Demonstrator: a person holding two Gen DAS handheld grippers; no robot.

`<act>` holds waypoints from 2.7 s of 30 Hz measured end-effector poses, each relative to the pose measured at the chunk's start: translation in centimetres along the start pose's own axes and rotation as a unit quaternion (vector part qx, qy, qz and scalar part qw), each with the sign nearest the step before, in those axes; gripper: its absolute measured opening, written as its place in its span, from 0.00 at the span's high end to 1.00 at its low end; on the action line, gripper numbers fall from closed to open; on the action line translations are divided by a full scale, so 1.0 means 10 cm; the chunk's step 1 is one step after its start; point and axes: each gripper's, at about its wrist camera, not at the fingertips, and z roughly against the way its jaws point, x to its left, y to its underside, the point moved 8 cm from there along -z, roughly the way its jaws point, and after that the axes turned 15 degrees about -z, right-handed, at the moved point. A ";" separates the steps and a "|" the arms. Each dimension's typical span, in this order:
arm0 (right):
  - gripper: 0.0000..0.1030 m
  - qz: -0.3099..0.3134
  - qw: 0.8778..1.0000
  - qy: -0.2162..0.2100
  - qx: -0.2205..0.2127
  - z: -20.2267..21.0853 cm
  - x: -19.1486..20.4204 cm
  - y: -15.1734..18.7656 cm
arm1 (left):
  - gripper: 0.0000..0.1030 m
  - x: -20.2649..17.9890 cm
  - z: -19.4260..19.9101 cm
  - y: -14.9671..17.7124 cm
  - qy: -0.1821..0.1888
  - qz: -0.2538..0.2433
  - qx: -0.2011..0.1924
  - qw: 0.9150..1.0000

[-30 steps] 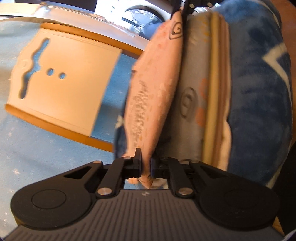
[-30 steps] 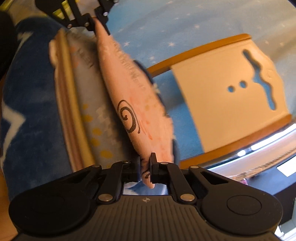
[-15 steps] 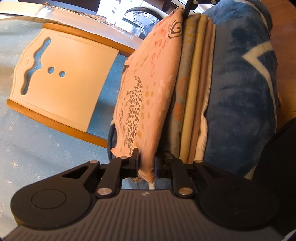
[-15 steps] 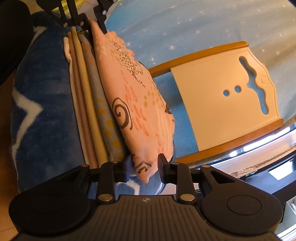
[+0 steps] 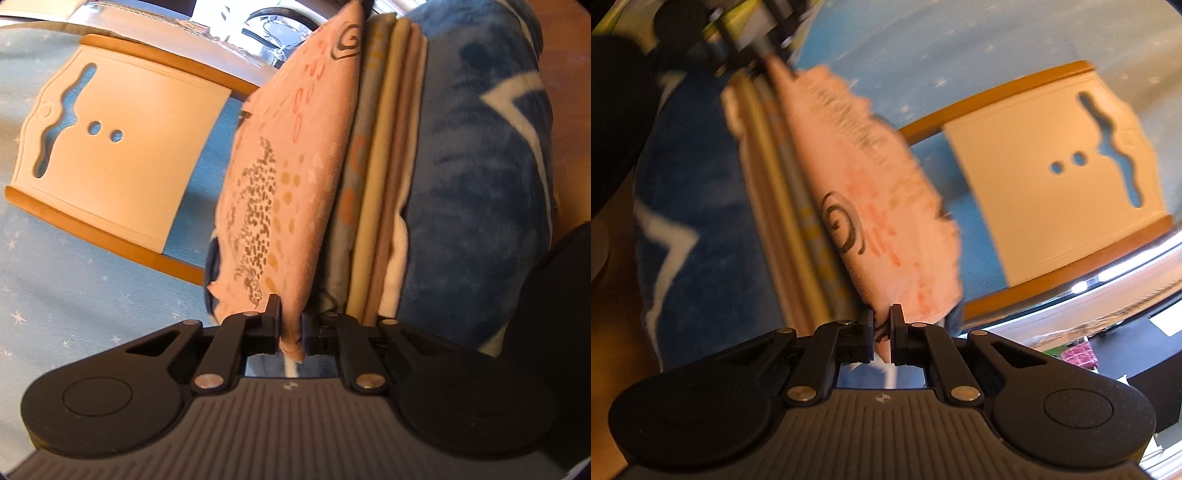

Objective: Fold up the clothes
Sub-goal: 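Lower the shorts onto the folded clothes stack with both tools, then open both tools and withdraw them from the stack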

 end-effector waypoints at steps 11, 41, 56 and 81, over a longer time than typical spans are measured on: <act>0.79 0.007 1.000 0.011 -0.022 0.07 0.01 0.00 | 0.80 0.01 0.23 -0.02 -0.031 -0.002 -0.016 0.999; 0.95 -0.080 0.997 -0.010 0.007 0.07 0.00 0.09 | 0.92 -0.02 0.29 0.04 0.015 0.071 -0.018 0.997; 0.94 -0.341 0.937 -0.061 -0.034 0.39 -0.41 -0.20 | 0.85 0.46 0.34 0.12 0.017 0.261 -0.028 0.965; 0.41 -0.594 0.792 -0.138 0.032 0.33 -0.47 0.12 | 0.43 0.41 0.33 0.14 0.086 0.439 0.031 0.894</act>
